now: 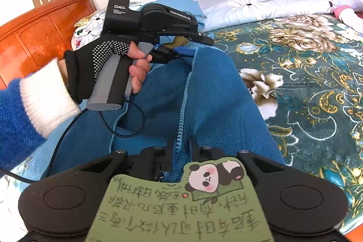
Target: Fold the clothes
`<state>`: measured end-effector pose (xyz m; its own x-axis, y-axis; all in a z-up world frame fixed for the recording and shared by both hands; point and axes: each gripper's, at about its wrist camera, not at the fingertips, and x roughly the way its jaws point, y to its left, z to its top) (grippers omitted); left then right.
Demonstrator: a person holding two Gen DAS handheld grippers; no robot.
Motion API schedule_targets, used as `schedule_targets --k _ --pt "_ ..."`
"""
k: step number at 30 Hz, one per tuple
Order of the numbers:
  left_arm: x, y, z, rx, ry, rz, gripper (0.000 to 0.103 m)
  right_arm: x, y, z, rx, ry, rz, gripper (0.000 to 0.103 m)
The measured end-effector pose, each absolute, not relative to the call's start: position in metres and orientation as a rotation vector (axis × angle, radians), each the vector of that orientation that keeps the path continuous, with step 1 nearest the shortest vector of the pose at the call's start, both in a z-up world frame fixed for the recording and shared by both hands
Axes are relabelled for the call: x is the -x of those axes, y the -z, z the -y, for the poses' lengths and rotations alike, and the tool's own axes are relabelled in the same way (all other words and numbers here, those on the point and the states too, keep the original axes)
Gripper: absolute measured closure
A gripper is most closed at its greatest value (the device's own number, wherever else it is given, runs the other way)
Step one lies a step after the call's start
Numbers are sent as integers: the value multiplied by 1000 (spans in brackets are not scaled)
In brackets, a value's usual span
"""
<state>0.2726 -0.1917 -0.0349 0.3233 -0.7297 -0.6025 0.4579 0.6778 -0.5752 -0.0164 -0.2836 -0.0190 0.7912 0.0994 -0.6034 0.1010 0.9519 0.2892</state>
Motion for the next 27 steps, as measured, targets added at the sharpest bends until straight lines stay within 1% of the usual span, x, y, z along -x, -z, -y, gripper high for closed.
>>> schedule_targets --k 2,5,9,11,14,19,22,27 --pt "-274 29 191 338 797 -944 96 16 15 282 -310 6 -652 92" --pt "-269 9 178 338 838 -860 96 16 8 282 -315 14 -630 92" --pt "-262 -19 137 348 842 -754 96 15 -4 277 -321 -26 -602 92" --pt "-259 -22 104 369 818 -733 96 11 -8 267 -307 -71 -601 92" --pt "-257 -5 62 335 737 -768 96 0 -3 246 -293 -154 -638 92" --pt "-266 39 16 337 575 -859 97 -28 35 201 -303 -267 -794 92" --pt "-275 58 1 353 526 -909 97 -41 60 180 -280 -274 -883 91" --pt "-276 60 0 335 562 -900 97 -46 73 179 -306 -255 -907 89"
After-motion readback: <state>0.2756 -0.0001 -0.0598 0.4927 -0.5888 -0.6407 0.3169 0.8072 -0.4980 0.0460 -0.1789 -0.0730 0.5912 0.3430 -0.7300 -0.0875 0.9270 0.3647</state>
